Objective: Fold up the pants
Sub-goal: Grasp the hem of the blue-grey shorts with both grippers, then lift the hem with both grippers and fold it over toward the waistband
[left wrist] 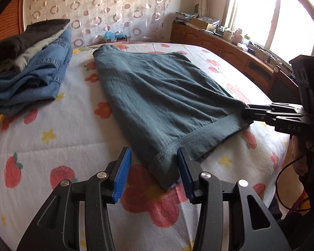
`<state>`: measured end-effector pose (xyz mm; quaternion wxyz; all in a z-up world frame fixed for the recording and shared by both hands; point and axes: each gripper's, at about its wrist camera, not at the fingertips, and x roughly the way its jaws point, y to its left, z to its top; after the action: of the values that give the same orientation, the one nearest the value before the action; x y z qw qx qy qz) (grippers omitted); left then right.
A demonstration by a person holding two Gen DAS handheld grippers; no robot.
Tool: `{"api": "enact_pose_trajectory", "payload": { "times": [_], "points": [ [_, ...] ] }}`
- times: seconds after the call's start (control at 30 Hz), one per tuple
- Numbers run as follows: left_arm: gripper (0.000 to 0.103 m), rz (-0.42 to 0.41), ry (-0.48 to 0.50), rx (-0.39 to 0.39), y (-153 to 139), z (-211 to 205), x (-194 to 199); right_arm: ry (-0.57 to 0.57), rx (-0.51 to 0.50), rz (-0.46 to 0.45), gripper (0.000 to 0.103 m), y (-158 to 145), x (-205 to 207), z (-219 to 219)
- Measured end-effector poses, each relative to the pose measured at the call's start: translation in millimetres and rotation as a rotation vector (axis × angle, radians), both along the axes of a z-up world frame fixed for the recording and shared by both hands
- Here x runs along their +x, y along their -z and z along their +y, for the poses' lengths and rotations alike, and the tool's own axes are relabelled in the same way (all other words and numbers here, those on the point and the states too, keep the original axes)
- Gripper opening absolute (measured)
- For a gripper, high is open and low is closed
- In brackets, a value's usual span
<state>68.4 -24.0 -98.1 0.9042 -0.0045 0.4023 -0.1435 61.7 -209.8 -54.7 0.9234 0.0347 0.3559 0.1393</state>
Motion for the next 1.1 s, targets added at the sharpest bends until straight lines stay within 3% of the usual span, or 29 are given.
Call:
{"api": "enact_pose_trajectory", "payload": {
  "times": [0.1, 0.47, 0.53, 0.63, 0.8, 1.1],
  "points": [
    [0.045, -0.009, 0.002, -0.007, 1, -1, -5, -0.003, 0.008, 0.012, 0.029, 3, 1, 0],
    [0.017, -0.014, 0.015, -0.073, 0, -2, -7, -0.018, 0.023, 0.004, 0.029, 4, 1, 2],
    [0.014, -0.023, 0.030, -0.078, -3, -2, -9, -0.029, 0.029, -0.002, 0.021, 5, 1, 2],
    [0.013, -0.052, 0.041, -0.091, -15, 0, -15, -0.049, 0.057, -0.013, 0.014, 3, -3, -1],
    [0.013, -0.097, 0.059, -0.109, -39, 6, -26, -0.078, 0.083, -0.018, 0.014, -2, -13, 0],
    [0.013, -0.114, 0.065, -0.107, -47, 11, -31, -0.086, 0.084, -0.054, 0.014, -13, -28, 3]
  ]
}}
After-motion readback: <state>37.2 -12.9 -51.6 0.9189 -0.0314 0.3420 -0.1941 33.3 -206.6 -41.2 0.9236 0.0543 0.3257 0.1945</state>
